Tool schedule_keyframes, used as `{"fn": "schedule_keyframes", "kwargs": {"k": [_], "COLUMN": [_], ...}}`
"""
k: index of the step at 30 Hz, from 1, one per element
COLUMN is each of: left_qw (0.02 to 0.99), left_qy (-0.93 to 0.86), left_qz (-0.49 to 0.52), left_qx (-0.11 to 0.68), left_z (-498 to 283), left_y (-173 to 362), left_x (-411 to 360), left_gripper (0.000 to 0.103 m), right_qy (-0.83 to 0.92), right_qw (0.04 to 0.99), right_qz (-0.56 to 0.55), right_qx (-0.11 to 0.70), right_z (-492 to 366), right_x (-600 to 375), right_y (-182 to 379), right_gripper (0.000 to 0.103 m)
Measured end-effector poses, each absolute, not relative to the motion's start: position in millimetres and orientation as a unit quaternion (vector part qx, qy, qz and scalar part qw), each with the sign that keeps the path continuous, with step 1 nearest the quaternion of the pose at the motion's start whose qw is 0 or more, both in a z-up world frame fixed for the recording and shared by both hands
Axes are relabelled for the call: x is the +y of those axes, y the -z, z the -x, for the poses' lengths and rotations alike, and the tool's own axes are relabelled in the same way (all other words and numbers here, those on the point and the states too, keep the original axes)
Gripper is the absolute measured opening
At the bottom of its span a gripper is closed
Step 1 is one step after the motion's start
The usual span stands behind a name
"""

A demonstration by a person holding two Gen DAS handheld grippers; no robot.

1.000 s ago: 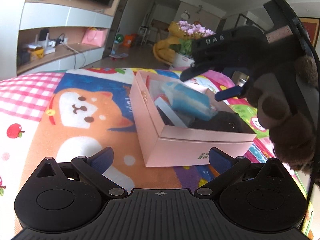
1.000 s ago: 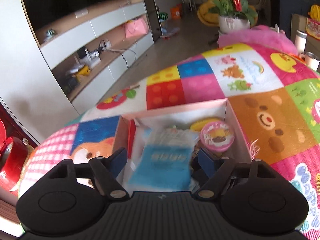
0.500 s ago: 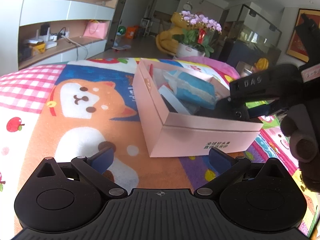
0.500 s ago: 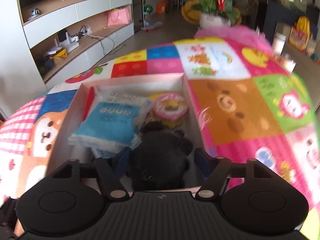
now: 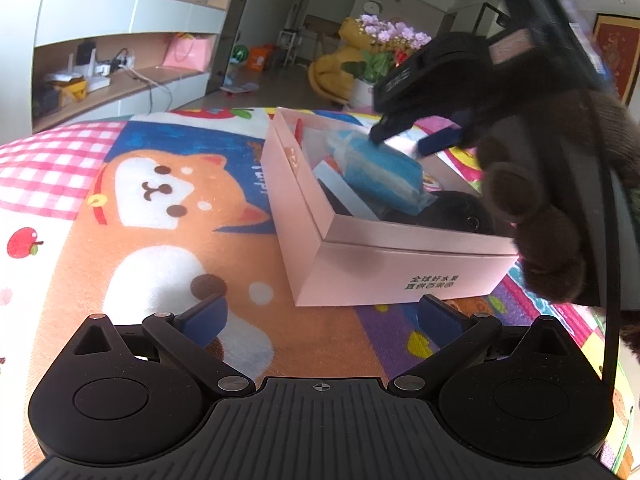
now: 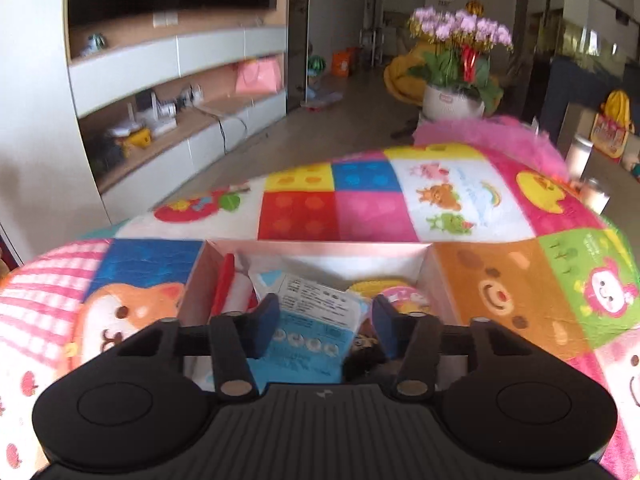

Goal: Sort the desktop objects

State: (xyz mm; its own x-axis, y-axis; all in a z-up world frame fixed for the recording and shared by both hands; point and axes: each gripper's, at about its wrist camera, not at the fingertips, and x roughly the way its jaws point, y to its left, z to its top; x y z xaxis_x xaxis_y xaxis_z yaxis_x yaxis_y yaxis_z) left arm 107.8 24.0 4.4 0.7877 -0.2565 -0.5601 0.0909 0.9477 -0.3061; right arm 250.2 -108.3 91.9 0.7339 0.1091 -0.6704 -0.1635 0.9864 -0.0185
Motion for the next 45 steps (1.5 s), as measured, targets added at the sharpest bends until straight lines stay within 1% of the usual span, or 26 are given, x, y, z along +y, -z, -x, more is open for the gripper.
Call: {"fn": "schedule_keyframes", "kwargs": {"k": [2, 6, 11, 13, 16, 20, 24, 29, 31, 35, 37, 38, 39, 41, 43, 44, 45], "left_qw": [0.936, 0.935, 0.936, 0.935, 0.935, 0.934, 0.934, 0.934, 0.933, 0.934, 0.937, 0.939, 0.942, 0.954, 0.959, 0.960, 0.961], "left_qy": [0.093, 0.098, 0.100, 0.099, 0.099, 0.100, 0.101, 0.097, 0.096, 0.093, 0.090, 0.088, 0.087, 0.090, 0.102, 0.111, 0.123], "left_qz": [0.137, 0.135, 0.132, 0.132, 0.132, 0.131, 0.131, 0.133, 0.134, 0.137, 0.142, 0.143, 0.141, 0.136, 0.135, 0.129, 0.116], "left_qx": [0.312, 0.313, 0.312, 0.313, 0.315, 0.317, 0.317, 0.318, 0.319, 0.315, 0.308, 0.301, 0.290, 0.252, 0.227, 0.221, 0.219], "left_z": [-108, -108, -107, -108, -109, -109, -109, -110, -110, -110, -108, -106, -104, -98, -97, -98, -103], "left_y": [-5, -5, -5, -4, -3, -3, -2, -1, 0, -1, -3, -5, -9, -22, -38, -47, -57], "left_x": [26, 24, 22, 23, 23, 22, 22, 24, 24, 27, 28, 29, 28, 26, 23, 19, 14], "left_gripper": [0.103, 0.103, 0.103, 0.103, 0.103, 0.103, 0.103, 0.103, 0.103, 0.103, 0.103, 0.103, 0.103, 0.103, 0.103, 0.103, 0.103], "right_qy": [-0.078, -0.151, -0.118, -0.101, -0.088, -0.049, -0.040, -0.089, -0.083, -0.071, -0.074, -0.072, -0.066, -0.054, -0.043, -0.036, -0.028], "right_qw": [0.919, 0.894, 0.880, 0.891, 0.906, 0.920, 0.900, 0.877, 0.883, 0.911, 0.927, 0.934, 0.941, 0.952, 0.960, 0.964, 0.969], "right_qz": [-0.008, -0.042, -0.021, -0.004, -0.009, 0.000, -0.018, -0.105, -0.096, -0.043, -0.031, -0.025, -0.020, -0.012, -0.013, -0.019, -0.023], "right_qx": [0.386, 0.420, 0.459, 0.443, 0.414, 0.389, 0.434, 0.460, 0.451, 0.403, 0.368, 0.349, 0.332, 0.301, 0.275, 0.261, 0.246], "right_z": [-255, -234, -228, -221, -213, -216, -225, -224, -223, -206, -186, -175, -167, -151, -142, -139, -136], "right_x": [-110, -113, -130, -139, -156, -174, -183, -181, -174, -171, -180, -186, -192, -205, -217, -223, -228], "right_y": [-90, -99, -91, -93, -106, -115, -91, -73, -71, -80, -90, -94, -97, -100, -98, -95, -90], "right_gripper": [0.039, 0.040, 0.040, 0.043, 0.048, 0.061, 0.061, 0.061, 0.060, 0.061, 0.067, 0.076, 0.083, 0.087, 0.095, 0.101, 0.103]}}
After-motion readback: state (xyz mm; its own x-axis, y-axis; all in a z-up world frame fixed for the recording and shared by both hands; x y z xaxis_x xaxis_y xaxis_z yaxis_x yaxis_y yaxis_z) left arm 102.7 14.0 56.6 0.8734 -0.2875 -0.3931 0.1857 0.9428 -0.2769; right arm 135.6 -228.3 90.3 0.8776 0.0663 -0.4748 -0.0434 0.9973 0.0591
